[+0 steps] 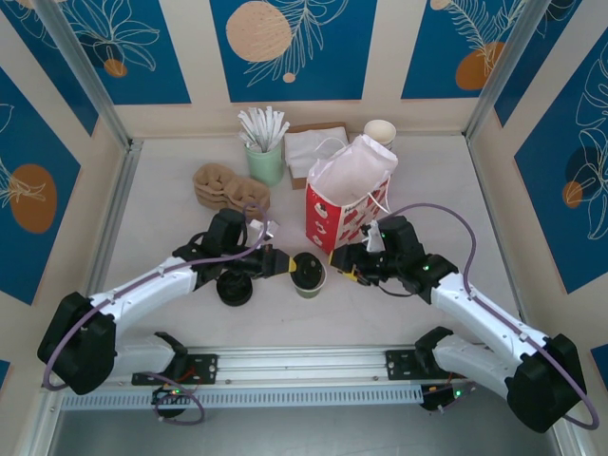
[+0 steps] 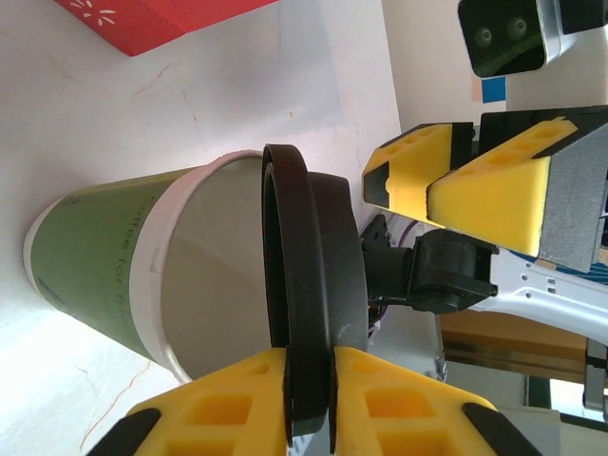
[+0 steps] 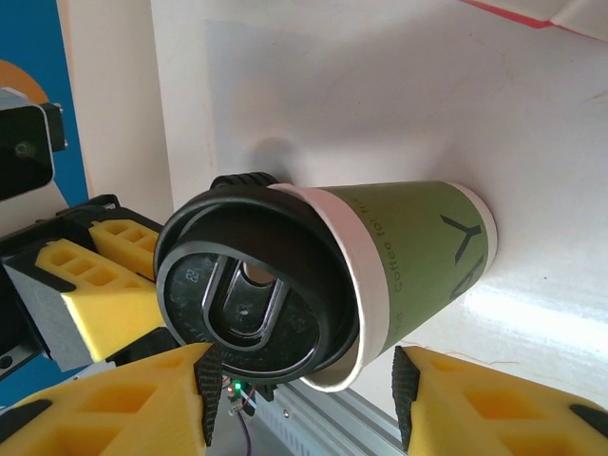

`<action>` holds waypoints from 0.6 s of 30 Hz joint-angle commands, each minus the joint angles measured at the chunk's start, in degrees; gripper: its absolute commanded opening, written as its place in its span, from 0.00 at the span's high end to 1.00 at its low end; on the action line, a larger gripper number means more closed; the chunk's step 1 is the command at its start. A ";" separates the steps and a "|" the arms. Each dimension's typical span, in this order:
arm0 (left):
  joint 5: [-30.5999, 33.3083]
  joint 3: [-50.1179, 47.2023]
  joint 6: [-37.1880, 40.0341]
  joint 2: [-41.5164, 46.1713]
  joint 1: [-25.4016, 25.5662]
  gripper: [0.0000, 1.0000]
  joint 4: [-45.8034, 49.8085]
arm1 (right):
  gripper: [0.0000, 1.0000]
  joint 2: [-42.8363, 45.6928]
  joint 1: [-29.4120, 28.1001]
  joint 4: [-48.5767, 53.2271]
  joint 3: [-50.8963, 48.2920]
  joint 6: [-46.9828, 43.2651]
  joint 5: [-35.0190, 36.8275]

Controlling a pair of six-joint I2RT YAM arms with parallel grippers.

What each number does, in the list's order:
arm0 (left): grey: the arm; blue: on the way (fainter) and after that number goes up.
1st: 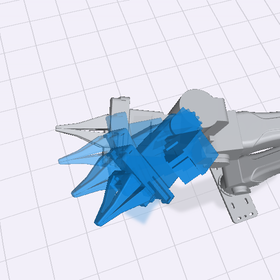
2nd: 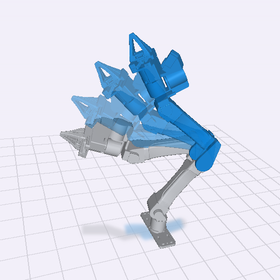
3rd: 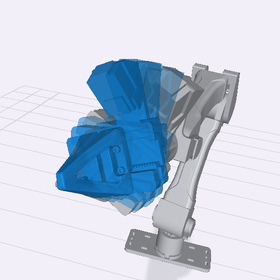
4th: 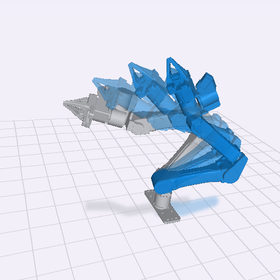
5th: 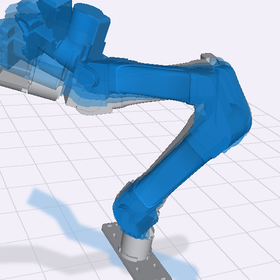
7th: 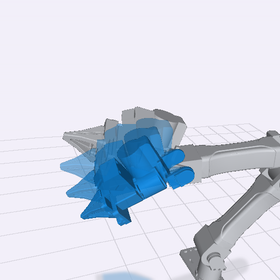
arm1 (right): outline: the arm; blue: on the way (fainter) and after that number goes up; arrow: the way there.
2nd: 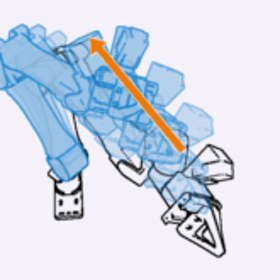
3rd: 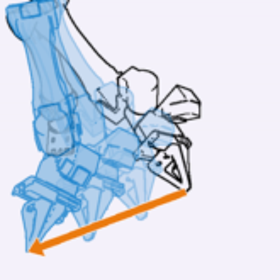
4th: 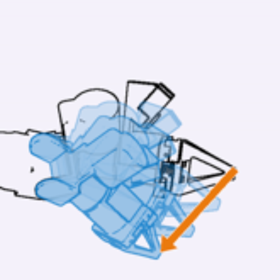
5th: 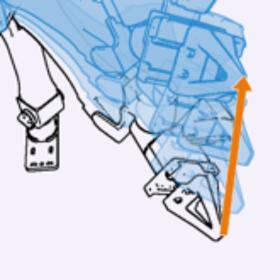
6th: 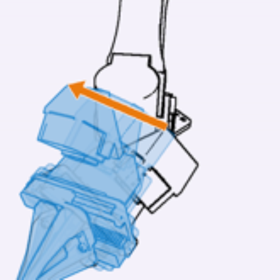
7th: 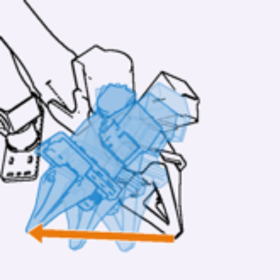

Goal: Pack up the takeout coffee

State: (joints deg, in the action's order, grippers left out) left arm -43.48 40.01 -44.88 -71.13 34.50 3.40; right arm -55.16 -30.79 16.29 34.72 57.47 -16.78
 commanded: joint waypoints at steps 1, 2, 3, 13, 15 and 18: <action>-1.52 -0.52 0.92 -0.76 -0.89 0.81 -0.93 | 0.47 -0.39 -0.57 -1.99 -1.22 0.76 -0.45; -1.47 -0.61 0.98 -0.80 -0.93 0.81 -0.90 | 0.47 -0.64 -0.66 -2.13 -1.16 0.80 -0.37; -1.48 -0.63 1.11 -0.98 -0.93 0.80 -0.91 | 0.47 -0.83 -0.76 -2.23 -1.06 0.76 -0.29; -0.73 -0.98 1.91 -1.09 -1.19 0.74 -0.23 | 0.47 -1.79 -2.32 -2.23 -0.53 0.41 0.76; -0.81 -1.15 1.99 -1.19 -1.19 0.74 -0.24 | 0.47 -1.70 -2.44 -2.23 -0.59 0.40 0.94; -0.81 -1.49 2.15 -1.43 -1.19 0.73 -0.30 | 0.47 -1.64 -2.77 -2.23 -0.78 0.39 1.04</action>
State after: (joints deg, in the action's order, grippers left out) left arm -43.46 39.35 -44.45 -71.88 34.11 3.44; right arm -56.86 -33.04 14.48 34.24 57.47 -16.32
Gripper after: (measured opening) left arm 0.270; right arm 0.534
